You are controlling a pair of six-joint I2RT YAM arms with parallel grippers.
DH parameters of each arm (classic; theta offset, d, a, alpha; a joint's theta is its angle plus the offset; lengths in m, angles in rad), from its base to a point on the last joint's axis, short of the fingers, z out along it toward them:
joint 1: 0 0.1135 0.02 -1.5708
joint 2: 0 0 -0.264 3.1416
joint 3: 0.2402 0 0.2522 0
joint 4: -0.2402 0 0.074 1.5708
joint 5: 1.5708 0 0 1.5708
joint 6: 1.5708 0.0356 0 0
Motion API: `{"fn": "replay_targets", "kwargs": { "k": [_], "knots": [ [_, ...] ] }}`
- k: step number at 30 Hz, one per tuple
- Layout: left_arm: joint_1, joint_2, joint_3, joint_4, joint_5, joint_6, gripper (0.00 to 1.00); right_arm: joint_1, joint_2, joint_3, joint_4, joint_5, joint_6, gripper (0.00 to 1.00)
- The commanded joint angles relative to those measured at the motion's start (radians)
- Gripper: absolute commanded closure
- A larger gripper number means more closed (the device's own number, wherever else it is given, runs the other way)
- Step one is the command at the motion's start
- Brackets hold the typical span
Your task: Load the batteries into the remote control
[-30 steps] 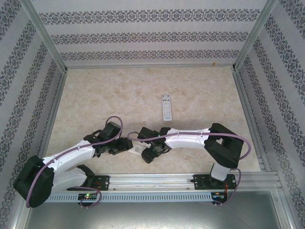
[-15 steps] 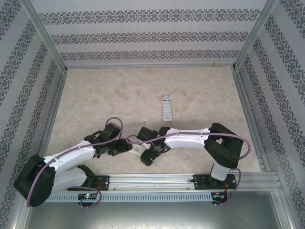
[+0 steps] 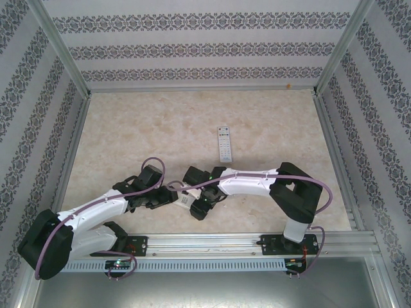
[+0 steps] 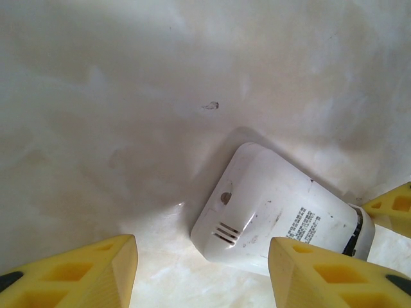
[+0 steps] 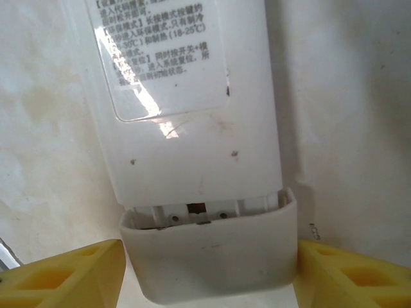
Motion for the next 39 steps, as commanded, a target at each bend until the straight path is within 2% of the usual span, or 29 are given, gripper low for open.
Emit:
{"fn": "replay_targets", "kwargs": {
  "k": [1, 10, 21, 39],
  "knots": [
    [-0.012, -0.007, -0.015, -0.004, -0.015, 0.009, 0.43, 0.000, 0.014, 0.011, -0.004, -0.088, -0.016, 0.37],
    [-0.012, -0.004, -0.025, 0.006, -0.012, 0.004, 0.43, 0.001, -0.056, 0.022, -0.031, -0.047, -0.005, 0.47],
    [-0.012, -0.007, -0.032, 0.014, -0.010, -0.004, 0.43, 0.043, -0.049, 0.041, -0.066, 0.088, 0.045, 0.44],
    [-0.012, -0.018, -0.037, 0.013, -0.016, -0.012, 0.43, 0.075, 0.033, 0.041, -0.048, 0.095, 0.090, 0.43]
  ]
}}
